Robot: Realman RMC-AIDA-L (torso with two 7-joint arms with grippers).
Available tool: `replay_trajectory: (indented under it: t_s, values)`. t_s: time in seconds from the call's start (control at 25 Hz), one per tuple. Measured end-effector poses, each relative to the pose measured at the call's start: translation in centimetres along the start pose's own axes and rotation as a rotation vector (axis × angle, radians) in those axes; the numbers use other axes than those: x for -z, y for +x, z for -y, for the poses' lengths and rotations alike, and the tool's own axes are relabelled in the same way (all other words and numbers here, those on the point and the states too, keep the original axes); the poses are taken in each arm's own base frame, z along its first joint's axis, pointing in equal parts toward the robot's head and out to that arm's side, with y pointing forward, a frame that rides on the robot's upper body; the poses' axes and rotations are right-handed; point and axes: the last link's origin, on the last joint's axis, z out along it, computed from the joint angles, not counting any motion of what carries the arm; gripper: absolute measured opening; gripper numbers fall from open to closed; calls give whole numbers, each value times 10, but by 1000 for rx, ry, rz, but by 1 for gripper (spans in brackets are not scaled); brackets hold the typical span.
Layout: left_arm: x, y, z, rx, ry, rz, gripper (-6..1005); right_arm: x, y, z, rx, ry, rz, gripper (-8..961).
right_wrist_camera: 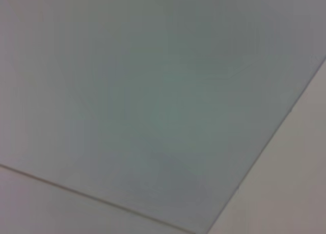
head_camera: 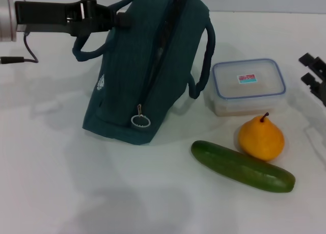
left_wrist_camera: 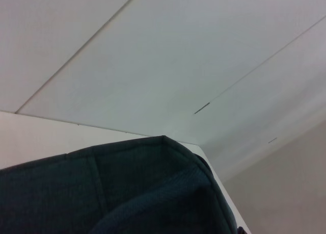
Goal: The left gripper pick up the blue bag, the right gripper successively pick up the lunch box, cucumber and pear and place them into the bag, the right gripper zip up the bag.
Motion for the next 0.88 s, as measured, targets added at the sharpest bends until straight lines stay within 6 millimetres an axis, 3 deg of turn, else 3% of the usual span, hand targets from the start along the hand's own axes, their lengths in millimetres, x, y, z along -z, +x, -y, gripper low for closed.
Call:
replay_trajectory:
  t_s: [0.88]
  values:
    - [-3, -5, -1, 8, -13, 12, 64, -15, 7, -7, 29, -7, -78, 698]
